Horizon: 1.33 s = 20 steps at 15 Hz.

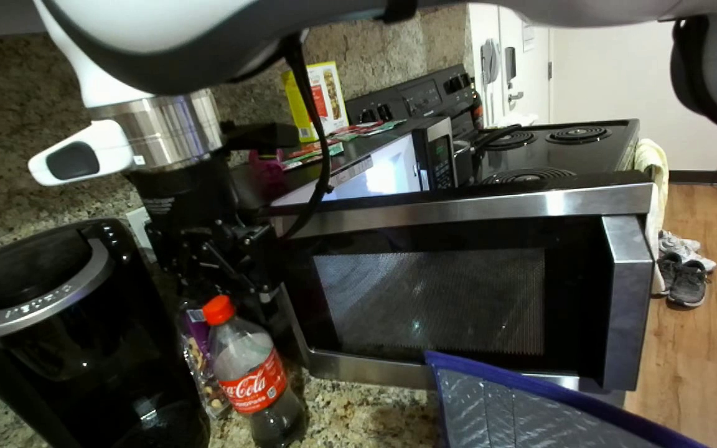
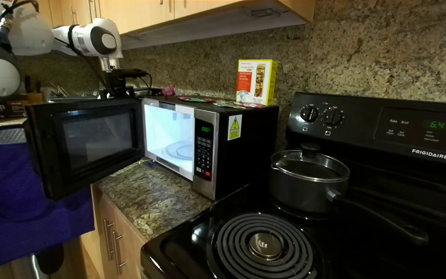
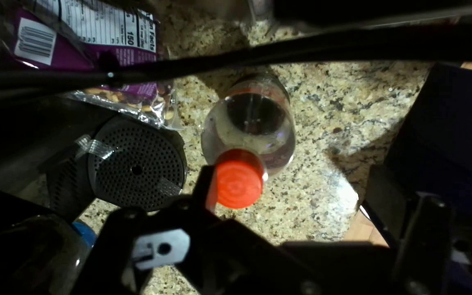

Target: Put the bottle inside the blue bag

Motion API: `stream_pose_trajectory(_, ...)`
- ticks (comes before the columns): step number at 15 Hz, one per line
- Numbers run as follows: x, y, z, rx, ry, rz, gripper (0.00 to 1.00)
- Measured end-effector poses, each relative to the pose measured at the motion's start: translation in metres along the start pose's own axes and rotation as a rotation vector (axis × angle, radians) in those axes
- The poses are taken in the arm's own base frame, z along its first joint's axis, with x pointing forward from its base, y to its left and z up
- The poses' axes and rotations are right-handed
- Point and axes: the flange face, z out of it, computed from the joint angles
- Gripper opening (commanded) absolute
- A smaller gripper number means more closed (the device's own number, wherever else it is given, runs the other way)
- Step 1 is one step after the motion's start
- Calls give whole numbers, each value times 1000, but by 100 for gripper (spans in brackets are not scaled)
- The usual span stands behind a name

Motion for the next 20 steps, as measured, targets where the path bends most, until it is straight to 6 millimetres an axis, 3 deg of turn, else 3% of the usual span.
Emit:
stream_pose_trajectory(15,-3,4,2,-22,6,8,100)
stream_pose_trajectory(16,-4,5,3,-23,4,9,96)
stream_pose_trajectory(17,-4,5,5,-25,2,10,74)
stream_pose_trajectory(20,-4,7,11,-26,1,10,64)
